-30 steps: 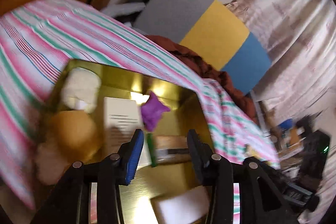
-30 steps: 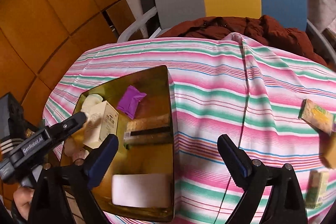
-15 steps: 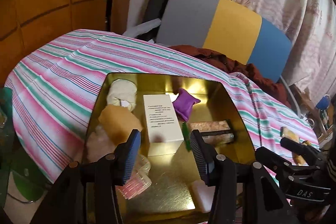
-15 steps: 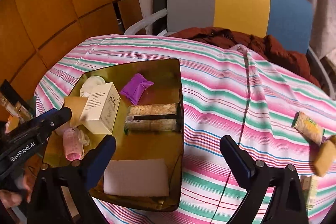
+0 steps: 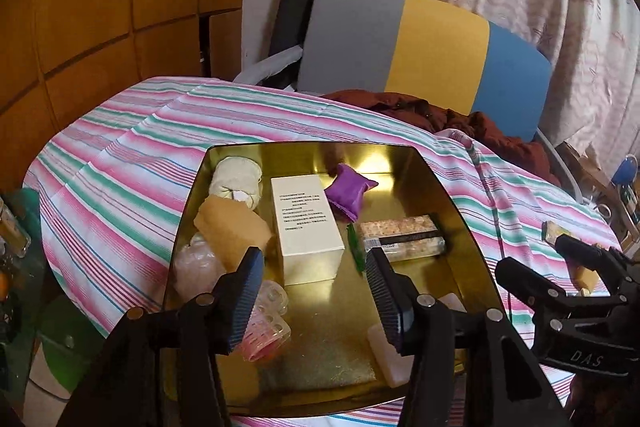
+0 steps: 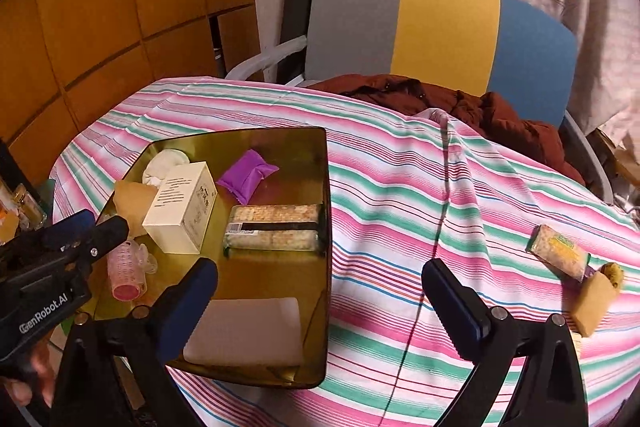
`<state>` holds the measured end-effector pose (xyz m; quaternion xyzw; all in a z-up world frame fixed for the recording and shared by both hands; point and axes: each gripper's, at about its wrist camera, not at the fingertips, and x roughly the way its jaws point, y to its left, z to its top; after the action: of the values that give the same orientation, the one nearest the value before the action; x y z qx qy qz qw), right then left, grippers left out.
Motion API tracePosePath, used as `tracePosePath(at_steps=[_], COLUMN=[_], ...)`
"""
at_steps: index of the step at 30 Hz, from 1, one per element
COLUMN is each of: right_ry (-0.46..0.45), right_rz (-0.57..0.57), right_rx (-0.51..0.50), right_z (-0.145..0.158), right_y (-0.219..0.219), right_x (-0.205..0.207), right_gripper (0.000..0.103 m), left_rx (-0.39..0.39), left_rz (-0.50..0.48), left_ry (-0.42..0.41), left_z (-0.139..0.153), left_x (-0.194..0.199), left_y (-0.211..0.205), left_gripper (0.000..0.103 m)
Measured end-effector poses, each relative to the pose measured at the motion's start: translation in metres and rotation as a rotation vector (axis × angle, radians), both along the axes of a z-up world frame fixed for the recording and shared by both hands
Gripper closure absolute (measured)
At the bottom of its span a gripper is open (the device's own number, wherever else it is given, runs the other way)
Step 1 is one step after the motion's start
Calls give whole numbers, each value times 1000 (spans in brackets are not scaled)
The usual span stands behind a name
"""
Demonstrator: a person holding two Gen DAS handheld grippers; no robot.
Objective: Organize objects
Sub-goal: 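Move both open tools back to the pile of items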
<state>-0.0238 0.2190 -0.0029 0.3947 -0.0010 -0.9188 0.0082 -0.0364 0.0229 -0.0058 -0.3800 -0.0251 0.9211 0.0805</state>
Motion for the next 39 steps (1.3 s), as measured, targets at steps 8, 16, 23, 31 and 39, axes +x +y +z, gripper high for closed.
tracePosePath(at_steps=[8, 16, 23, 31, 39], right_ry=[15, 2, -35, -59, -57], right_rz=[-25, -65, -134, -243, -440], right_rx=[7, 11, -1, -18, -8], right_z=[4, 0, -9, -7, 8], right_y=[10, 29, 60, 122, 238], right_x=[7, 9, 11, 16, 29], right_gripper=[0, 0, 0, 0, 0], left_rx=[-3, -1, 23, 25, 14], left_rz=[-41, -75, -140, -192, -310], left_ry=[-8, -21, -26, -55, -49], left_z=[-1, -5, -5, -8, -2], left_x=[3, 4, 6, 5, 10], left_y=[9, 18, 30, 46, 82], left_gripper=[49, 49, 49, 49, 49])
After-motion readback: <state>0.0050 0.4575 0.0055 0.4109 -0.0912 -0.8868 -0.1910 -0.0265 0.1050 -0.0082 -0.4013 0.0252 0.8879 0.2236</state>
